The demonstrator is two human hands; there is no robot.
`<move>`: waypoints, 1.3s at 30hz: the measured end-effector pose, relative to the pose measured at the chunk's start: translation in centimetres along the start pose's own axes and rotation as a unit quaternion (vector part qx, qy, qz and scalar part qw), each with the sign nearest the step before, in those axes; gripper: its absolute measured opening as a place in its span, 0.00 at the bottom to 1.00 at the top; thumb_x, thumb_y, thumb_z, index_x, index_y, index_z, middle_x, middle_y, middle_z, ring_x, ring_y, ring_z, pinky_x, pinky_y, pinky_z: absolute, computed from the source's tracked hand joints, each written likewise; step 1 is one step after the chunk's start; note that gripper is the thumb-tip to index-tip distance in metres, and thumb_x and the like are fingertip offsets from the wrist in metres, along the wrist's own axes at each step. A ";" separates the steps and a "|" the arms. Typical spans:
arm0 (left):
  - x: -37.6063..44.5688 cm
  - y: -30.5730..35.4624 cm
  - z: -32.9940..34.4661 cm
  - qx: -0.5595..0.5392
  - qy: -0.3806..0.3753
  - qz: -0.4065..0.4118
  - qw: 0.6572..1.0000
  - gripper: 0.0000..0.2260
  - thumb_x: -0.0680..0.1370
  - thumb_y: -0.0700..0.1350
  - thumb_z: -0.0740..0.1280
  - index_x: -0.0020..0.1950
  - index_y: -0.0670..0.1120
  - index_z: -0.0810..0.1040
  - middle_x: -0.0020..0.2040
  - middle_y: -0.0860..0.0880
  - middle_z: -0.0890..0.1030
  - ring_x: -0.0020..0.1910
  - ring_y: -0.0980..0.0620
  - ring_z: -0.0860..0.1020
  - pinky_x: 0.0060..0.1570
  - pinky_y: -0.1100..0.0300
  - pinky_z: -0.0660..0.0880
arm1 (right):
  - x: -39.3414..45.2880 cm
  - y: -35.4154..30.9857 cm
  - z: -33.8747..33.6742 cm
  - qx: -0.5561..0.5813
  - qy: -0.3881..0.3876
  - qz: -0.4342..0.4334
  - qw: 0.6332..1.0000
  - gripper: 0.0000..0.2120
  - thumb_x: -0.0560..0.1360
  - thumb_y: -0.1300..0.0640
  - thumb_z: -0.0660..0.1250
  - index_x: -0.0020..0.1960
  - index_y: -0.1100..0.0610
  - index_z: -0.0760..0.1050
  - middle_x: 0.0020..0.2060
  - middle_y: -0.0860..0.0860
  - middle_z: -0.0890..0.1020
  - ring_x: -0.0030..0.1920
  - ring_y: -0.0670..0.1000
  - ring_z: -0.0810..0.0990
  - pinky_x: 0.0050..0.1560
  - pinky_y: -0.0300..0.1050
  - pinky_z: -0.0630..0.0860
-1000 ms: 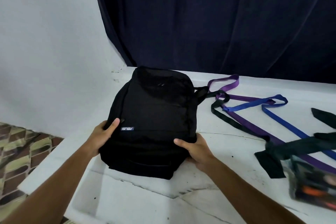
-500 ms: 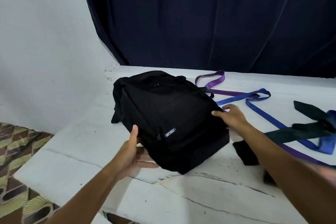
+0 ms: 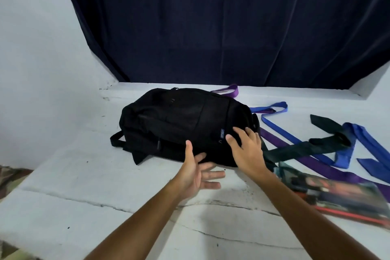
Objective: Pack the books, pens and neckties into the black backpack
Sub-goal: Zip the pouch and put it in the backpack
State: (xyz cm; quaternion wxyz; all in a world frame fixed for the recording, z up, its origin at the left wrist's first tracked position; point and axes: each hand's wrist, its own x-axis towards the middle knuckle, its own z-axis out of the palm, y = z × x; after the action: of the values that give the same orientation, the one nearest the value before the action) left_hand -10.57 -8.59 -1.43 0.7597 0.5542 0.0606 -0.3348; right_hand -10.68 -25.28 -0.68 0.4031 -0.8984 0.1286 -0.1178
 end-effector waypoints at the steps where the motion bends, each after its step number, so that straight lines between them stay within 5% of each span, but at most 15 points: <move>1: 0.2 0.4 0.3 0.039 0.000 -0.004 0.999 0.44 0.73 0.74 0.44 0.80 0.46 0.52 0.71 0.37 0.72 0.55 0.39 0.83 0.55 0.38 0.78 | -0.3 0.1 0.3 0.001 -0.009 0.013 1.000 0.26 0.80 0.40 0.57 0.76 0.46 0.62 0.78 0.53 0.54 0.78 0.58 0.45 0.75 0.62 0.51; 3: 0.1 1.6 0.5 0.178 0.026 0.007 0.984 0.42 0.74 0.73 0.45 0.75 0.42 0.64 0.62 0.39 0.80 0.48 0.41 0.85 0.49 0.43 0.81 | -0.6 0.3 0.6 0.009 -0.024 0.026 0.999 0.29 0.79 0.38 0.57 0.77 0.44 0.58 0.80 0.52 0.48 0.78 0.58 0.39 0.76 0.62 0.48; 5: -0.3 3.3 -0.8 0.346 0.071 0.098 0.930 0.38 0.74 0.73 0.49 0.57 0.42 0.79 0.44 0.45 0.86 0.38 0.47 0.85 0.45 0.46 0.82 | -0.6 0.5 0.8 -0.015 -0.026 0.024 0.999 0.31 0.78 0.37 0.60 0.78 0.43 0.56 0.80 0.51 0.46 0.78 0.58 0.37 0.76 0.61 0.46; 8: -0.2 6.2 -4.9 0.546 0.166 0.389 0.723 0.27 0.73 0.70 0.59 0.37 0.48 0.81 0.31 0.52 0.81 0.32 0.55 0.79 0.39 0.50 0.79 | -0.3 0.8 1.0 -0.012 -0.014 0.011 1.000 0.34 0.75 0.38 0.65 0.77 0.42 0.58 0.80 0.50 0.48 0.78 0.56 0.37 0.76 0.62 0.47; 11: 1.7 9.0 -9.0 0.637 0.206 0.552 0.497 0.22 0.72 0.63 0.64 0.49 0.46 0.84 0.48 0.50 0.83 0.52 0.47 0.78 0.51 0.46 0.76 | 0.0 1.2 1.3 -0.003 0.008 0.000 1.000 0.33 0.75 0.41 0.68 0.76 0.41 0.59 0.79 0.49 0.49 0.78 0.55 0.38 0.76 0.63 0.48; 13: 2.9 10.0 -10.8 0.716 0.189 0.505 0.444 0.30 0.71 0.68 0.62 0.61 0.47 0.81 0.64 0.44 0.78 0.67 0.40 0.71 0.66 0.34 0.66 | 0.1 1.3 1.5 -0.044 0.001 -0.013 0.999 0.34 0.75 0.39 0.67 0.76 0.41 0.59 0.79 0.49 0.49 0.78 0.55 0.37 0.76 0.62 0.45; 16: 3.9 10.0 -12.7 0.771 0.155 0.434 0.439 0.37 0.73 0.74 0.52 0.69 0.48 0.75 0.72 0.41 0.71 0.74 0.38 0.63 0.69 0.27 0.51 | 0.3 1.3 2.6 -0.092 0.026 -0.031 0.995 0.29 0.76 0.37 0.62 0.75 0.43 0.64 0.79 0.50 0.53 0.79 0.54 0.39 0.76 0.59 0.40; 21: 4.1 10.6 -8.3 0.743 0.042 0.458 0.485 0.31 0.78 0.68 0.51 0.68 0.48 0.77 0.65 0.48 0.78 0.70 0.47 0.70 0.75 0.37 0.49 | 1.4 0.3 2.3 0.009 0.116 -0.043 0.992 0.14 0.82 0.52 0.59 0.63 0.54 0.78 0.64 0.51 0.78 0.75 0.54 0.63 0.77 0.59 0.47; 23: 4.9 10.6 -4.9 0.754 -0.028 0.400 0.520 0.27 0.80 0.64 0.54 0.71 0.50 0.73 0.66 0.51 0.77 0.70 0.51 0.68 0.76 0.43 0.50 | 1.5 -0.1 2.0 0.070 0.095 -0.010 0.993 0.16 0.84 0.51 0.55 0.63 0.54 0.78 0.57 0.48 0.82 0.67 0.52 0.73 0.75 0.60 0.57; 25: 6.2 10.1 -2.2 0.790 -0.057 0.347 0.503 0.23 0.81 0.62 0.55 0.72 0.53 0.71 0.64 0.50 0.76 0.68 0.49 0.66 0.73 0.44 0.54 | 1.2 0.1 1.9 0.108 0.072 0.009 0.991 0.19 0.84 0.47 0.52 0.63 0.52 0.78 0.50 0.43 0.81 0.62 0.50 0.77 0.73 0.59 0.62; 28: 7.8 9.5 0.0 0.822 -0.058 0.312 0.473 0.16 0.80 0.60 0.60 0.62 0.56 0.78 0.53 0.51 0.74 0.61 0.48 0.68 0.63 0.47 0.61 | 0.2 1.4 1.8 0.121 0.036 0.034 0.991 0.19 0.84 0.47 0.52 0.63 0.50 0.78 0.50 0.41 0.80 0.63 0.49 0.76 0.74 0.57 0.60; 32: 8.5 9.4 1.0 0.796 -0.065 0.304 0.520 0.07 0.76 0.53 0.71 0.42 0.51 0.80 0.36 0.60 0.71 0.52 0.53 0.71 0.56 0.51 0.60 | -0.3 2.6 1.4 0.029 -0.005 0.025 0.999 0.19 0.84 0.49 0.51 0.68 0.50 0.74 0.61 0.47 0.80 0.69 0.49 0.71 0.77 0.52 0.42; 36: 8.5 10.0 1.0 0.794 -0.088 0.248 0.548 0.10 0.76 0.51 0.71 0.38 0.48 0.78 0.39 0.56 0.81 0.48 0.54 0.76 0.58 0.52 0.64 | -0.1 2.9 2.1 -0.083 -0.028 -0.076 0.993 0.19 0.82 0.53 0.57 0.72 0.48 0.69 0.70 0.48 0.72 0.75 0.48 0.61 0.76 0.58 0.38; 39: 8.3 10.9 1.0 0.758 -0.102 0.206 0.611 0.08 0.74 0.49 0.73 0.38 0.48 0.80 0.38 0.54 0.82 0.41 0.54 0.79 0.46 0.57 0.75 | 0.4 2.8 2.2 -0.107 -0.030 -0.127 0.986 0.21 0.79 0.49 0.64 0.71 0.48 0.71 0.71 0.46 0.70 0.76 0.47 0.57 0.77 0.58 0.39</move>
State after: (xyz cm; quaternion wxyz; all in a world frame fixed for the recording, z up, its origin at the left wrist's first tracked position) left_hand 1.85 -11.38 3.87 0.1195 0.8924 -0.4082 -0.1508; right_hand -9.97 -25.67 -4.21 0.2895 -0.9486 0.0131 -0.1269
